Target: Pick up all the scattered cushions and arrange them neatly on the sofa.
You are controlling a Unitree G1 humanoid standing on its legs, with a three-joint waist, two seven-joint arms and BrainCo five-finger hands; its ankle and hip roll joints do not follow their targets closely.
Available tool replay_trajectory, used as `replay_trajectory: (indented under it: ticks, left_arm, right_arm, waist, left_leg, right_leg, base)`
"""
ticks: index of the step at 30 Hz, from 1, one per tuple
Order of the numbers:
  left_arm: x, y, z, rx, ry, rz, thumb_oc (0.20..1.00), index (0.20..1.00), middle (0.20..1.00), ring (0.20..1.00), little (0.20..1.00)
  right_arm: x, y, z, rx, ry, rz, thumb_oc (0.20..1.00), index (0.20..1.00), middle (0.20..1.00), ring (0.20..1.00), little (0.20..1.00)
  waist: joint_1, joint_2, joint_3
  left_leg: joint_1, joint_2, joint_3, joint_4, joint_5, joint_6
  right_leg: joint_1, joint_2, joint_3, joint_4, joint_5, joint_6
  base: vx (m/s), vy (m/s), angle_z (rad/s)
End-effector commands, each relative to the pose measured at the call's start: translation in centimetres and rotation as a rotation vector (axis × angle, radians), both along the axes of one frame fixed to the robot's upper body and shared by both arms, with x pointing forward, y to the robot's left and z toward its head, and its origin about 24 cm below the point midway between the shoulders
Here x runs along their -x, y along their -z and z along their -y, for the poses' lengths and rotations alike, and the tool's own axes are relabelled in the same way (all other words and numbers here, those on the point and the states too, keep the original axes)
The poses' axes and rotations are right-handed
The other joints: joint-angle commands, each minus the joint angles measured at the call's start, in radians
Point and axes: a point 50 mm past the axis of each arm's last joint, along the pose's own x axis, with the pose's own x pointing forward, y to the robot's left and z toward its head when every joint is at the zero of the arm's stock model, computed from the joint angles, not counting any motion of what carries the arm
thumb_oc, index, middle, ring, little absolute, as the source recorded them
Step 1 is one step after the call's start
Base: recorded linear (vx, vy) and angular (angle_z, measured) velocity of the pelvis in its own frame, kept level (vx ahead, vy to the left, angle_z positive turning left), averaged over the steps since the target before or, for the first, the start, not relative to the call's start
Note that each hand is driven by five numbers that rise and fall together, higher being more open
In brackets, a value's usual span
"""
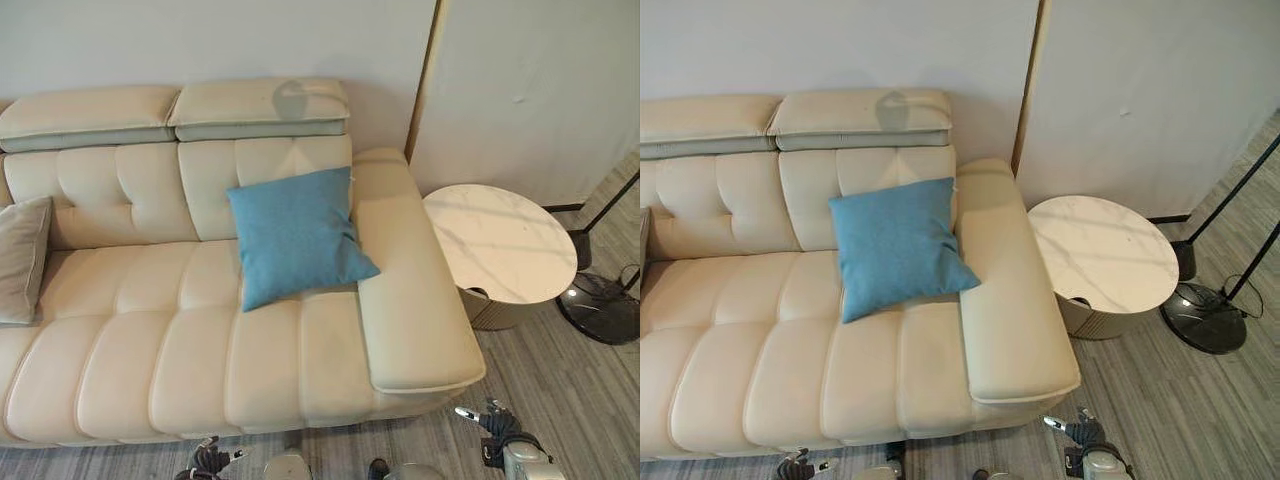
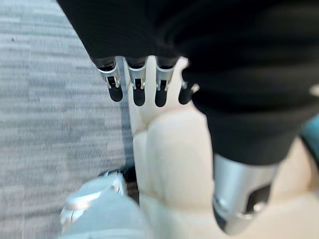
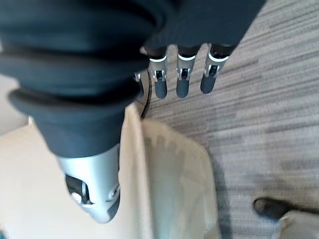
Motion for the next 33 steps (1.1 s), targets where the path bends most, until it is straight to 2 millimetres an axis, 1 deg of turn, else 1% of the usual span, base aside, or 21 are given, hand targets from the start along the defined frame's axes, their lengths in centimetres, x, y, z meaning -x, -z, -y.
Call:
replay_trajectory:
  ticks: [1,2,3,5,6,8,9,10,11,12,13,16,24,33]
  left_arm:
    - [-4.2,-1.6,-1.1,-0.036,-0.031,0.12,1.0,1.0,1.0,1.0,1.0]
    - [-3.8,-1.4,-1.1,-0.035,-0.039,0.112,1.0,1.0,1.0,1.0,1.0]
    - [-3.3,-1.2,-1.1,-0.026,-0.056,0.1,1.0,1.0,1.0,1.0,1.0]
    - [-2.9,-1.0,-1.1,-0.012,-0.074,0.09,1.0,1.0,1.0,1.0,1.0]
    - [-2.6,-0.9,-1.1,-0.006,-0.087,0.08,1.0,1.0,1.0,1.0,1.0]
    - [-2.3,-0.7,-1.0,-0.003,-0.094,0.072,1.0,1.0,1.0,1.0,1.0]
    - [-2.0,-0.5,-0.8,0.0,-0.091,0.056,1.0,1.0,1.0,1.0,1.0]
    - [-2.2,-0.5,-0.5,0.002,-0.079,0.055,1.0,1.0,1.0,1.0,1.0]
    - [-2.3,-0.5,-0.4,0.0,-0.073,0.051,1.0,1.0,1.0,1.0,1.0]
    - [-2.0,-0.2,-0.3,-0.013,-0.053,0.025,1.0,1.0,1.0,1.0,1.0]
    - [-2.0,-0.2,-0.1,-0.014,-0.042,0.022,1.0,1.0,1.0,1.0,1.0]
    - [-1.5,0.1,0.0,-0.022,-0.019,-0.005,1.0,1.0,1.0,1.0,1.0]
    - [-0.7,0.4,-0.1,-0.032,-0.021,-0.047,1.0,1.0,1.0,1.0,1.0]
    - [-0.8,0.5,0.0,-0.044,-0.005,-0.058,1.0,1.0,1.0,1.0,1.0]
  right_arm:
    - [-3.6,-1.8,0.0,0.015,-0.018,0.122,1.0,1.0,1.0,1.0,1.0]
    - [-3.4,-1.7,-0.1,0.012,-0.027,0.116,1.0,1.0,1.0,1.0,1.0]
    - [-3.2,-1.6,-0.3,0.001,-0.035,0.113,1.0,1.0,1.0,1.0,1.0]
    - [-2.7,-1.3,-0.4,0.0,-0.042,0.09,1.0,1.0,1.0,1.0,1.0]
    - [-2.6,-1.2,-0.5,-0.004,-0.042,0.082,1.0,1.0,1.0,1.0,1.0]
    - [-2.3,-1.0,-0.6,-0.004,-0.042,0.072,1.0,1.0,1.0,1.0,1.0]
    - [-1.9,-0.7,-0.6,-0.001,-0.037,0.056,1.0,1.0,1.0,1.0,1.0]
    - [-1.7,-0.7,-0.7,-0.002,-0.031,0.056,1.0,1.0,1.0,1.0,1.0]
    - [-1.6,-0.6,-0.8,-0.005,-0.029,0.051,1.0,1.0,1.0,1.0,1.0]
    - [-1.3,-0.3,-0.9,-0.002,-0.024,0.04,1.0,1.0,1.0,1.0,1.0]
    - [-1.1,-0.2,-0.9,-0.007,-0.016,0.03,1.0,1.0,1.0,1.0,1.0]
    - [-0.2,0.5,-1.4,-0.013,-0.034,-0.012,1.0,1.0,1.0,1.0,1.0]
    - [0.2,0.9,-1.8,-0.022,-0.032,-0.04,1.0,1.0,1.0,1.0,1.0]
    - [0.4,1.3,-2.4,-0.038,-0.033,-0.059,1.0,1.0,1.0,1.0,1.0]
  waist:
    - [-0.017,-0.077,0.06]
    - [-0.014,-0.079,0.057]
    - [-0.015,-0.084,0.047]
    - [-0.016,-0.086,0.036]
    - [-0.018,-0.082,0.024]
    - [-0.019,-0.078,0.018]
    - [-0.032,-0.064,0.0]
    - [-0.04,-0.057,-0.006]
    - [-0.044,-0.055,-0.011]
    - [-0.054,-0.054,-0.017]
    - [-0.055,-0.055,-0.022]
    - [-0.05,-0.059,-0.03]
    - [-0.047,-0.068,-0.037]
    - [-0.048,-0.074,-0.042]
  left_leg:
    - [0.076,-0.186,0.043,0.008,-0.193,0.092]
    - [0.08,-0.209,0.025,0.052,-0.231,0.104]
    - [0.093,-0.243,0.027,0.129,-0.307,0.122]
    - [0.121,-0.251,0.048,0.191,-0.377,0.137]
    - [0.145,-0.254,0.045,0.17,-0.389,0.14]
    - [0.173,-0.256,0.036,0.143,-0.39,0.14]
    - [0.211,-0.245,0.036,0.045,-0.356,0.131]
    - [0.233,-0.235,0.057,-0.03,-0.334,0.122]
    - [0.236,-0.235,0.054,-0.045,-0.334,0.12]
    - [0.236,-0.232,0.053,-0.045,-0.341,0.112]
    - [0.242,-0.231,0.053,-0.045,-0.345,0.11]
    - [0.266,-0.231,0.062,-0.045,-0.351,0.115]
    - [0.283,-0.237,0.077,-0.045,-0.364,0.123]
    - [0.286,-0.239,0.085,-0.045,-0.369,0.125]
  right_leg:
    - [0.215,-0.068,0.028,-0.328,0.088,0.142]
    - [0.213,-0.075,0.029,-0.331,0.098,0.146]
    - [0.202,-0.085,0.038,-0.341,0.116,0.149]
    - [0.198,-0.091,0.049,-0.361,0.125,0.153]
    - [0.191,-0.087,0.05,-0.373,0.13,0.155]
    - [0.194,-0.083,0.051,-0.386,0.135,0.159]
    - [0.186,-0.072,0.043,-0.411,0.15,0.164]
    - [0.18,-0.068,0.028,-0.419,0.153,0.167]
    - [0.178,-0.067,0.022,-0.422,0.156,0.167]
    - [0.182,-0.068,0.007,-0.434,0.162,0.17]
    - [0.187,-0.068,0.003,-0.439,0.164,0.172]
    - [0.212,-0.072,0.012,-0.456,0.176,0.179]
    - [0.228,-0.083,0.023,-0.456,0.188,0.192]
    - [0.23,-0.09,0.028,-0.456,0.194,0.199]
  base:
    - [-0.2,-0.114,0.42]
    - [-0.22,-0.102,0.36]
    - [-0.18,-0.071,0.17]
    - [-0.11,-0.024,-0.04]
    - [-0.05,0.013,0.06]
    - [-0.04,0.025,0.09]
    - [-0.09,0.062,-0.01]
    - [-0.11,0.074,0.0]
    - [-0.12,0.1,0.23]
    - [-0.08,0.096,0.29]
    - [-0.06,0.129,0.51]
    - [-0.02,0.093,0.2]
    - [-0.02,0.058,-0.11]
    - [0.0,0.035,-0.09]
